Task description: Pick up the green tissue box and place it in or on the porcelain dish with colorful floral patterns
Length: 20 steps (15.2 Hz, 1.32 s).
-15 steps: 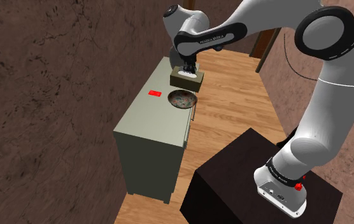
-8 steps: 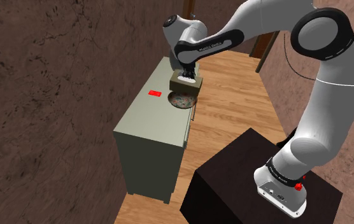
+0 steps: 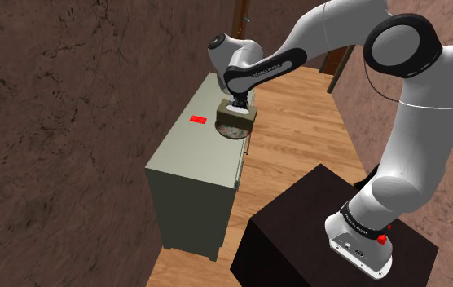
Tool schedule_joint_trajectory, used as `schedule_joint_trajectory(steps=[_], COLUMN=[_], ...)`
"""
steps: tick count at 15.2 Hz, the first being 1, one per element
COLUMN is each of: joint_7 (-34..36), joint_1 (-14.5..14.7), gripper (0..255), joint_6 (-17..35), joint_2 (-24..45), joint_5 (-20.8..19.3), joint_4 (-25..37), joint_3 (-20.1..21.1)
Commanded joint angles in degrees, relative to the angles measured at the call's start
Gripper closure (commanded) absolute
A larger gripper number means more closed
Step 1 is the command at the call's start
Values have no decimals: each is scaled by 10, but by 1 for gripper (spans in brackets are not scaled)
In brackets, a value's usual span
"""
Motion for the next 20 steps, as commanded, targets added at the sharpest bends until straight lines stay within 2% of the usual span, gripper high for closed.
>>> schedule_joint_trajectory(steps=[1,7,8,13,17,20], joint_7=[4,4,4,4,-7,-7], joint_1=[1,1,1,1,20,20], gripper=[255,255,0,0,0,0], joint_6=[5,5,4,5,-56,-56], joint_2=[4,4,5,4,-7,-7], joint_5=[-2,-2,-2,-2,16,16], joint_4=[-1,-1,-1,-1,43,43], joint_3=[0,0,0,0,13,13])
